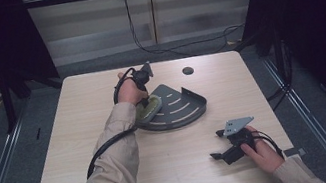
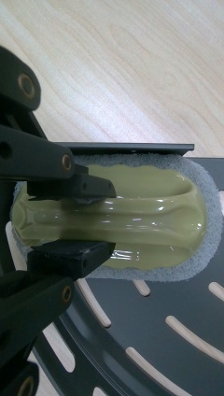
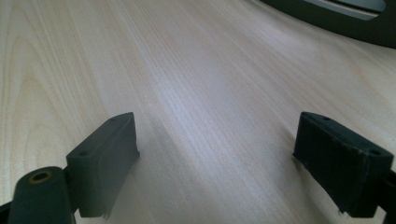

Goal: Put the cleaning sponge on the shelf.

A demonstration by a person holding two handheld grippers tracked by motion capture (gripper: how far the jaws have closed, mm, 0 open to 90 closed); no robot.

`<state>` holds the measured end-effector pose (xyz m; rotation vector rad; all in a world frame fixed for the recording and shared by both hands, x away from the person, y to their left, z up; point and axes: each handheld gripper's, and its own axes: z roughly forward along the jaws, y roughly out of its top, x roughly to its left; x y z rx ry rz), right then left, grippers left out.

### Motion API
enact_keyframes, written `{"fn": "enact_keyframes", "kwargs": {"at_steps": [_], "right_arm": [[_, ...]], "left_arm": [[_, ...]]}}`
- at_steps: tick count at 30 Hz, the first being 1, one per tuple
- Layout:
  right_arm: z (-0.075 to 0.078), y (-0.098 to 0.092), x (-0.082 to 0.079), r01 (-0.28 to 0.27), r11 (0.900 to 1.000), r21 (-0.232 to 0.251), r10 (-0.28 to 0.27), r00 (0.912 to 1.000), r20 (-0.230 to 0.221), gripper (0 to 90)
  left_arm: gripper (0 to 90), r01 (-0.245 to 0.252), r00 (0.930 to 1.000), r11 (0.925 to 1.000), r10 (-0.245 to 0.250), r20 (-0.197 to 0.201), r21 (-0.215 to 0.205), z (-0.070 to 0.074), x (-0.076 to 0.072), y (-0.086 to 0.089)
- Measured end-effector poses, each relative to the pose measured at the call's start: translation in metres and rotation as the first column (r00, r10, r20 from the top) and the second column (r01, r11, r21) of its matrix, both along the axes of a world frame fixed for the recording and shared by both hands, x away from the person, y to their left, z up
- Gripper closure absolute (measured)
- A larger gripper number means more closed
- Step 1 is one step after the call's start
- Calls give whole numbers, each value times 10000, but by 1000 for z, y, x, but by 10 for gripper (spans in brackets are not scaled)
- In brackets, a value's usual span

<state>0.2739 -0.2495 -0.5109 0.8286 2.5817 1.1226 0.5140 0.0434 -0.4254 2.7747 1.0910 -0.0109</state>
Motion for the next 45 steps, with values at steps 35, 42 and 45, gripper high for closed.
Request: {"fn": "enact_keyframes", "kwargs": {"at_steps": [35, 42, 45], "right_arm": [[0, 0, 0, -1, 10000, -8, 1, 10000, 9, 127], [0, 0, 0, -3, 10000, -7, 3, 10000, 5, 127], [0, 0, 0, -1, 10000, -4, 1, 10000, 1, 126]], "left_arm": [[448, -441, 9983, 9988, 449, 364, -234, 9, -10, 7], [351, -704, 9968, 9969, 716, 350, -349, 15, -15, 14], [322, -883, 9949, 9952, 902, 441, -432, 18, -17, 18]]}}
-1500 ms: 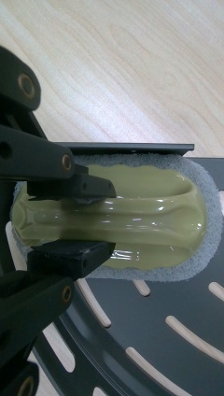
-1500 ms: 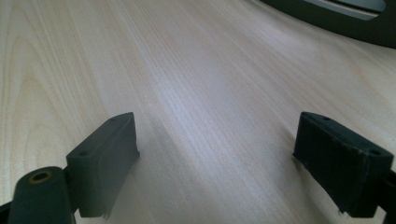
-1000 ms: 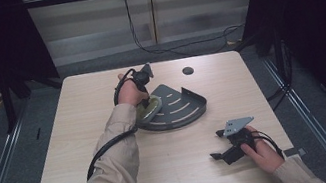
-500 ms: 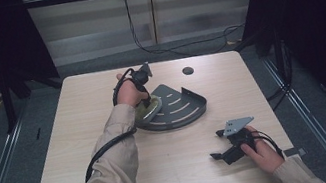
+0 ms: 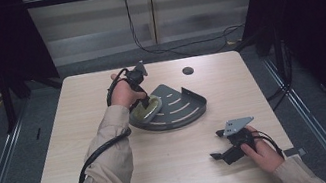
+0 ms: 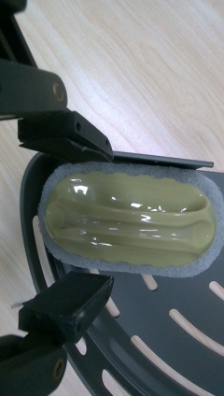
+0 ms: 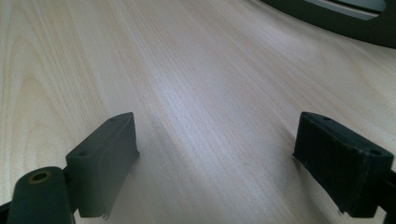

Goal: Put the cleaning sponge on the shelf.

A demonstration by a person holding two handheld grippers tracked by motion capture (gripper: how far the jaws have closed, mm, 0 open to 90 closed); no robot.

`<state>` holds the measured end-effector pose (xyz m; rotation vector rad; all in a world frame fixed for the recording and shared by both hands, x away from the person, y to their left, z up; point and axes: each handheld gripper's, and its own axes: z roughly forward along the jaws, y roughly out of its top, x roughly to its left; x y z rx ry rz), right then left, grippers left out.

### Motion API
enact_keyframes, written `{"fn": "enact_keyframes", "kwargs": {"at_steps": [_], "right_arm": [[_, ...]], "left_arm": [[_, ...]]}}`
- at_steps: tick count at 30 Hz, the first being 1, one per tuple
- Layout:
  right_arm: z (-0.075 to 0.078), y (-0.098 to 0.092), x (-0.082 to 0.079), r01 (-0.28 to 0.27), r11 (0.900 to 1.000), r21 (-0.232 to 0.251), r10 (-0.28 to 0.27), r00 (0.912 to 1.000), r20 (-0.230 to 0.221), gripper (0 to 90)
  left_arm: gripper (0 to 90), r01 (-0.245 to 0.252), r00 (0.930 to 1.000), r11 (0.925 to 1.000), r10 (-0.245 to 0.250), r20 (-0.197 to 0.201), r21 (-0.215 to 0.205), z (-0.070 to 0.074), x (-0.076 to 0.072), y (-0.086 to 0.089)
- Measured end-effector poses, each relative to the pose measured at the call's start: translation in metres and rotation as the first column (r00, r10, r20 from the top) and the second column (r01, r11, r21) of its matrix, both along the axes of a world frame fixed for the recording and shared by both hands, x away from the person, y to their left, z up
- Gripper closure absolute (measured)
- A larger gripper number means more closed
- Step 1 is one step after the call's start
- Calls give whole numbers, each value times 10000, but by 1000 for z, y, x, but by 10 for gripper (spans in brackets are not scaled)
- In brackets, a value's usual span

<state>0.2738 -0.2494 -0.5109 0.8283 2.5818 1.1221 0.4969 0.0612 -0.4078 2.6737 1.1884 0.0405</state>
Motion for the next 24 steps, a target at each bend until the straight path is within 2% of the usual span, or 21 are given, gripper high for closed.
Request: {"fn": "enact_keyframes", "kwargs": {"at_steps": [7, 17, 24], "right_arm": [[0, 0, 0, 0, 10000, 3, 0, 10000, -9, 126], [0, 0, 0, -2, 10000, -12, 2, 10000, 3, 126], [0, 0, 0, -18, 10000, -2, 18, 10000, 8, 126]], "left_arm": [[270, 59, 10000, 9999, -59, -1, -121, 4, -5, 8], [262, 143, 9999, 9998, -142, 89, -145, 12, -16, 17], [262, 109, 9998, 9997, -105, 161, -206, 16, -23, 30]]}}
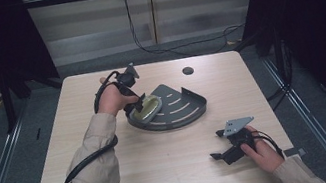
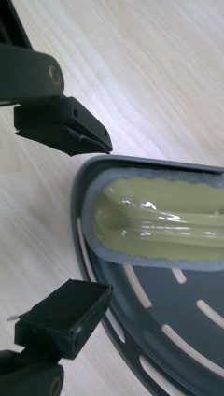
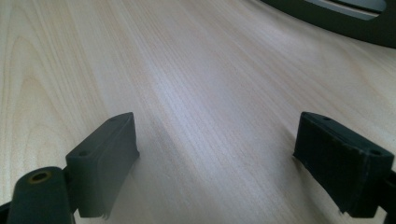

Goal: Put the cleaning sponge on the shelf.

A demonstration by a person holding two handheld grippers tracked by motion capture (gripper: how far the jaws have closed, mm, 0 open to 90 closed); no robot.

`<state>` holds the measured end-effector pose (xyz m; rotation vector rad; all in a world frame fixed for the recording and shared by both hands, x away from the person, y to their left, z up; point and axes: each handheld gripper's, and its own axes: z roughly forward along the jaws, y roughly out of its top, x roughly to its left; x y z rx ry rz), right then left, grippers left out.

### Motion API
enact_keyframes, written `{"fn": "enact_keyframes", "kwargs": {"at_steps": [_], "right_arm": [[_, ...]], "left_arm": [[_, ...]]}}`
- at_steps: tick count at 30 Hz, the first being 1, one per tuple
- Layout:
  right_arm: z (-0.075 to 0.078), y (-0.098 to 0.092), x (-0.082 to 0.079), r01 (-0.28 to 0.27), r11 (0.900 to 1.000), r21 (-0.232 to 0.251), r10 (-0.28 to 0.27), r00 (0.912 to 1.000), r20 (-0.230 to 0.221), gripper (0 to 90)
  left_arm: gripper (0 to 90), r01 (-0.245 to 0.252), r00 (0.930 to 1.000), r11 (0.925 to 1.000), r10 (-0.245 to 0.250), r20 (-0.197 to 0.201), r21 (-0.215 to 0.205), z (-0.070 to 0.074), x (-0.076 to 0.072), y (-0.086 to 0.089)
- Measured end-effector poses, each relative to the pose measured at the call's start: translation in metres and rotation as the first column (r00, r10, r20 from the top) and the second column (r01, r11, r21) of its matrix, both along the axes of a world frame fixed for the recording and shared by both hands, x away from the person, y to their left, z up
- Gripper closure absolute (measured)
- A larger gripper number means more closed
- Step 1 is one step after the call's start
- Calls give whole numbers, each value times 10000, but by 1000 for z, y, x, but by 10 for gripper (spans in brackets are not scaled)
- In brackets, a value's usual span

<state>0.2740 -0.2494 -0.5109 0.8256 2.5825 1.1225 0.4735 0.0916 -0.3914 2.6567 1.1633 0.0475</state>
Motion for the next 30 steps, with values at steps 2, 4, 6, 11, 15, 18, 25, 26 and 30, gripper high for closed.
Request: {"fn": "enact_keyframes", "kwargs": {"at_steps": [2, 4, 6, 11, 15, 18, 25, 26, 30], "right_arm": [[0, 0, 0, 2, 10000, 0, -2, 10000, 0, 126], [0, 0, 0, 12, 10000, 14, -12, 10000, -8, 126], [0, 0, 0, 15, 10000, 12, -15, 10000, -7, 125], [0, 0, -1, 37, 10000, 7, -37, 10000, 19, 124], [0, 0, -1, 66, 10000, 10, -66, 10000, 16, 124], [0, 0, -2, 84, 10000, 26, -84, 10000, 4, 124], [0, 0, -3, 86, 10000, 24, -86, 10000, 2, 124], [0, 0, -3, 86, 10000, 26, -86, 10000, 4, 124], [0, 0, -3, 84, 10000, 25, -84, 10000, 7, 124]], "left_arm": [[262, -59, 10000, 10000, 59, 20, -17, 0, -2, 4], [262, -143, 9999, 9999, 143, 43, -50, 0, -4, 9], [263, -212, 9998, 9998, 212, 9, -13, 0, -6, 15], [263, -262, 9997, 9996, 262, -12, -128, -2, -10, 26], [263, -287, 9996, 9995, 287, -8, -153, -4, -15, 33], [263, -325, 9995, 9993, 324, -62, -174, -5, -18, 39], [262, -346, 9994, 9992, 346, -4, -205, -8, -27, 51], [263, -339, 9994, 9992, 339, -21, -188, -8, -28, 52], [263, -400, 9992, 9989, 400, -13, -231, -10, -33, 60]]}}
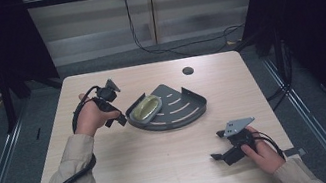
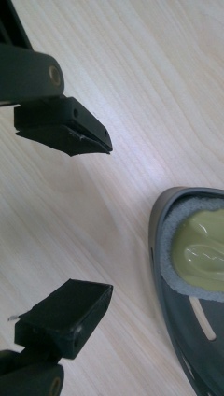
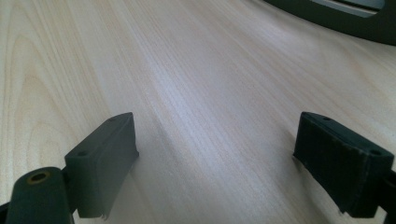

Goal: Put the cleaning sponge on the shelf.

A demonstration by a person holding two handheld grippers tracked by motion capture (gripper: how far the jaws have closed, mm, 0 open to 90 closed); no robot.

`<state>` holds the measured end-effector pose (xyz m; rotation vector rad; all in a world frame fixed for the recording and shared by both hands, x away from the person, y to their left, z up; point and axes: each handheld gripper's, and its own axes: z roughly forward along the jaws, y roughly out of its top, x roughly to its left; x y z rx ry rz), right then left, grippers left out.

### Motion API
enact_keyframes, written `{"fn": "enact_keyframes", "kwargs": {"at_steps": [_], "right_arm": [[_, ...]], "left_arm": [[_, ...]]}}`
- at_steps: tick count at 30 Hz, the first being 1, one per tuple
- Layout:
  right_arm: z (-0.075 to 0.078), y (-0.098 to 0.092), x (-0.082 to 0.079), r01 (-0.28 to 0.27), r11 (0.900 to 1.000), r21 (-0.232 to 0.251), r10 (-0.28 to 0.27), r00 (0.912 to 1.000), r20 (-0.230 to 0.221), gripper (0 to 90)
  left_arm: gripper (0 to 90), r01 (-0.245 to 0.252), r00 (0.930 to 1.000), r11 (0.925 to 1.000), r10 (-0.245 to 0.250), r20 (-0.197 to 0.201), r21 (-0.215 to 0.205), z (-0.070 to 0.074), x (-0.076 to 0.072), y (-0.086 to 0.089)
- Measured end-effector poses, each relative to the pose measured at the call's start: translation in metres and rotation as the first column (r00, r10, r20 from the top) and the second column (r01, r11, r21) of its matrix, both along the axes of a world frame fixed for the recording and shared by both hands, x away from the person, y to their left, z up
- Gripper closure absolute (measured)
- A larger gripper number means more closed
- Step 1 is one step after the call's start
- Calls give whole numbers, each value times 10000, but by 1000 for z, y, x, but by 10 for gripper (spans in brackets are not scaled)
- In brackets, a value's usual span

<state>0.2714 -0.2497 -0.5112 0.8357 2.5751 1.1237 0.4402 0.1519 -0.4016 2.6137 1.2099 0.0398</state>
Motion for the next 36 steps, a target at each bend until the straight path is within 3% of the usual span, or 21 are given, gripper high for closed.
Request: {"fn": "enact_keyframes", "kwargs": {"at_steps": [13, 22, 36], "right_arm": [[0, 0, 0, -3, 10000, 0, 3, 10000, 1, 124], [0, 0, 0, 8, 10000, -2, -8, 10000, -23, 124], [0, 0, 0, -5, 10000, -14, 5, 10000, -18, 124]], "left_arm": [[263, 47, 9999, 9998, -49, -102, -210, -8, -16, 20], [266, 123, 9999, 9998, -122, 55, -177, -13, -26, 30], [265, 109, 9999, 9977, -101, 117, -676, -25, -46, 44]]}}
